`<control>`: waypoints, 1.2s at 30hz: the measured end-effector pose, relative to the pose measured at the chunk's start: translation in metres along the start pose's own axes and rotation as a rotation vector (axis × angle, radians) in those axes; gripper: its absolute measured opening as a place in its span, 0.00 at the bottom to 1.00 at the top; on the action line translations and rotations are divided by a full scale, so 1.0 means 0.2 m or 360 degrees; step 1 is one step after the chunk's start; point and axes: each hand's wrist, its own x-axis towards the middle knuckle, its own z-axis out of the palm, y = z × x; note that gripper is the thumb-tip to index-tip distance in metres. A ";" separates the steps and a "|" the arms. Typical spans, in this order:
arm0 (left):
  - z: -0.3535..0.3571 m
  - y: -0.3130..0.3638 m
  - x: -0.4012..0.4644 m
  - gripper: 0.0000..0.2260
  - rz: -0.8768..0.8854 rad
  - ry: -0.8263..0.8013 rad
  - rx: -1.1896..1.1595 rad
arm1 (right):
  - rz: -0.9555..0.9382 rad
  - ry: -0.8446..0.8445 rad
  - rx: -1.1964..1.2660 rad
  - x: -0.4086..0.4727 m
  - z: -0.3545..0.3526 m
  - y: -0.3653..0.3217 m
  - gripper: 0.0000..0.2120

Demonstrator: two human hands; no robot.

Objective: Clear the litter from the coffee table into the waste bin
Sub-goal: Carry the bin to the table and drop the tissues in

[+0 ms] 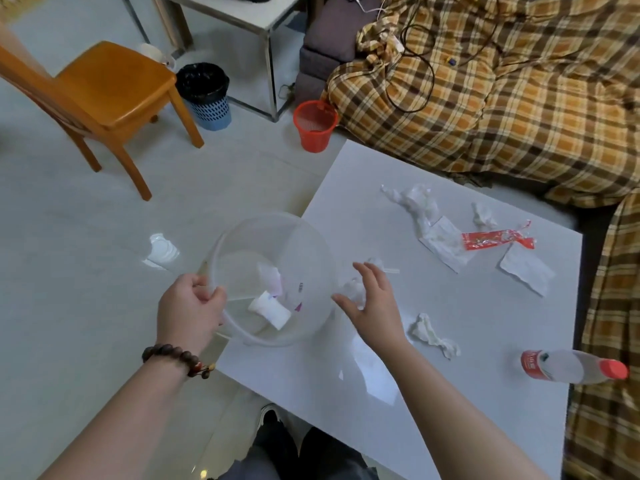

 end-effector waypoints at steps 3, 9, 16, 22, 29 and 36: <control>0.04 -0.02 0.03 0.09 -0.0070 0.0058 -0.0029 | 0.0282 -0.0189 -0.0209 0.11 0.02 0.32 0.34; 0.14 -0.12 0.11 0.09 -0.0059 0.0132 -0.0058 | 0.0188 -0.0431 -0.0603 0.41 0.21 0.67 0.33; 0.20 -0.17 0.16 0.08 -0.0110 0.0159 -0.0109 | 0.0254 -0.0523 -0.0591 0.54 0.31 0.76 0.19; 0.23 -0.09 0.16 0.08 -0.0084 0.0199 -0.0019 | 0.0244 -0.0276 -0.0370 0.48 0.19 0.64 0.09; 0.24 0.05 0.12 0.12 -0.0034 0.0078 0.0006 | -0.0040 0.0233 0.0099 0.30 -0.13 0.19 0.12; 0.24 0.15 0.04 0.09 0.0023 -0.0076 -0.0098 | -0.0337 0.0116 0.0119 0.17 -0.07 -0.29 0.14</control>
